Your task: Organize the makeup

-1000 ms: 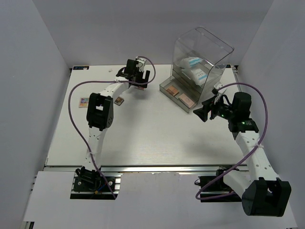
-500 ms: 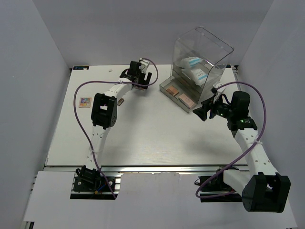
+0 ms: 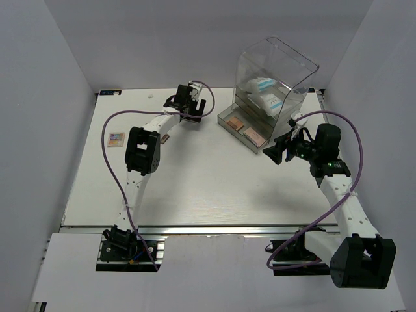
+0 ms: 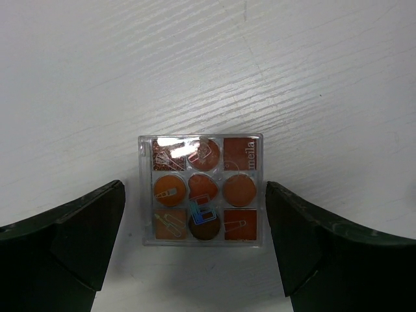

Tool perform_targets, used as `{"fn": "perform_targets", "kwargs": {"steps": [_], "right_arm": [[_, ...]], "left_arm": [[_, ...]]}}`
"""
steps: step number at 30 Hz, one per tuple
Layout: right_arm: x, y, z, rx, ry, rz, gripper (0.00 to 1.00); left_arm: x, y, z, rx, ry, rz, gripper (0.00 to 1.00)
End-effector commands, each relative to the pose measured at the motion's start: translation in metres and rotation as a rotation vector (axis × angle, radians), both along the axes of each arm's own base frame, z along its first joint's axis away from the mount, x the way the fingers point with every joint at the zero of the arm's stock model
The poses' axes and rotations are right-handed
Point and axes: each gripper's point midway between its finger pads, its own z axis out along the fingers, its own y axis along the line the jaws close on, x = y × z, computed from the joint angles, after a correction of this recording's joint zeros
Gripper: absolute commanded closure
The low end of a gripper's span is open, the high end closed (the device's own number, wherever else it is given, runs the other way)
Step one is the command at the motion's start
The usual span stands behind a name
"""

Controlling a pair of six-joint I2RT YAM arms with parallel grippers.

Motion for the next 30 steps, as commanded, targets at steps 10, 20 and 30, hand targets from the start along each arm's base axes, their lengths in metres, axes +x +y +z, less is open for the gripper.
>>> {"fn": "perform_targets", "kwargs": {"steps": [10, 20, 30], "right_arm": [[0.003, 0.001, 0.033, 0.008, -0.102, 0.009, 0.27], [-0.003, 0.0, 0.04, 0.009, -0.122, 0.009, 0.26], [-0.007, 0.001, 0.039, 0.024, -0.108, 0.007, 0.26]], "left_arm": [[-0.027, 0.013, -0.029, -0.075, 0.151, 0.058, 0.22], [-0.032, 0.006, 0.011, -0.205, 0.11, 0.044, 0.66], [-0.087, -0.031, 0.105, -0.401, -0.075, -0.056, 0.88]]}}
